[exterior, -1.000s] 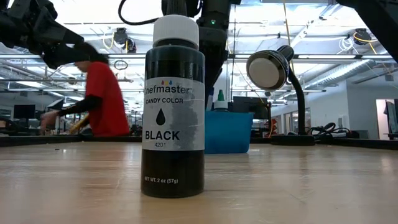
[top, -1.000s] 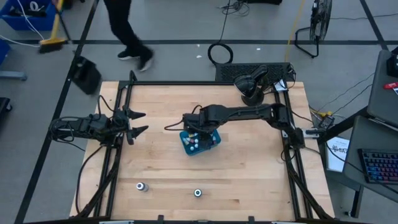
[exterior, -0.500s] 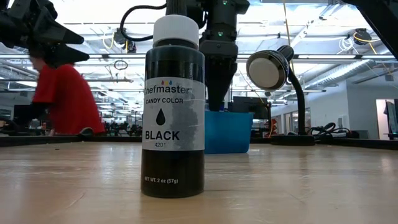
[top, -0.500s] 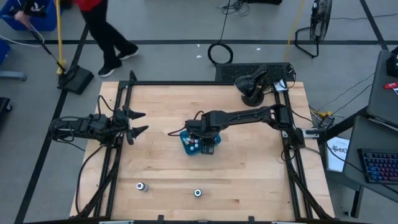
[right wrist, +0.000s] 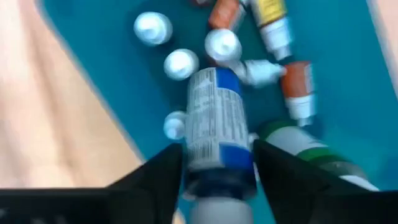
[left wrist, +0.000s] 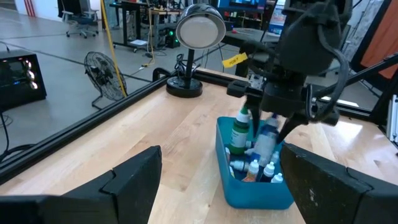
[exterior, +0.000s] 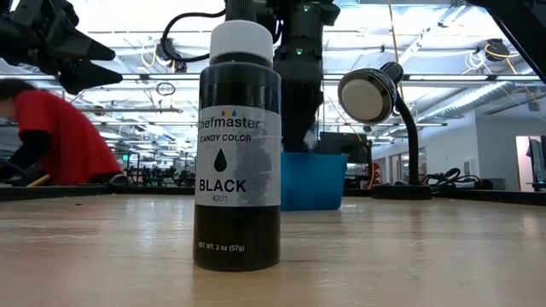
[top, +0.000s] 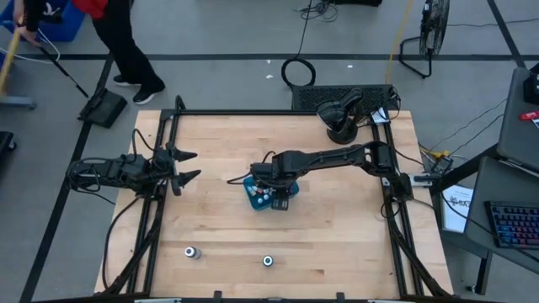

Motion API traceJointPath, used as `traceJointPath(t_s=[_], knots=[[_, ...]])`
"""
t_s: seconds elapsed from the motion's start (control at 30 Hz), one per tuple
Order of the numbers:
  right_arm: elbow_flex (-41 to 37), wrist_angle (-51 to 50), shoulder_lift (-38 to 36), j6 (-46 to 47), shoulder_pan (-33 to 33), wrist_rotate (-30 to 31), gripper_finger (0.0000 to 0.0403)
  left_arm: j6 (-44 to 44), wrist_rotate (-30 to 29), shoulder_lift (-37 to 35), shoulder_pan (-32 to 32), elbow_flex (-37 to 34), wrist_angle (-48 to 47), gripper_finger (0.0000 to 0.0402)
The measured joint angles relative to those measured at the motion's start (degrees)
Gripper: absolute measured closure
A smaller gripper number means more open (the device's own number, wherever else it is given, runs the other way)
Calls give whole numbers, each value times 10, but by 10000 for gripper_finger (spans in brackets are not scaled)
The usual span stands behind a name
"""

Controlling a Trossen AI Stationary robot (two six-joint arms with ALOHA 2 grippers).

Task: Pick & Place food coloring
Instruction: Put the blue food coloring bottle into the blue bin, then put the black food coloring bottle into the blue bin

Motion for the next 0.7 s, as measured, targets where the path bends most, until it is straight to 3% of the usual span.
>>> traceJointPath(t_s=[0.13,0.23,0.47,0.7], knots=[[-1,21,-2,17,1,4,159,0,0,0,0,0,0,78],[-1,24,-5,29,0,3,139,0,0,0,0,0,0,78],[-1,28,-27,51,0,17,147,0,0,0,0,0,0,78],[0,41,-109,110,1,15,160,0,0,0,0,0,0,78]])
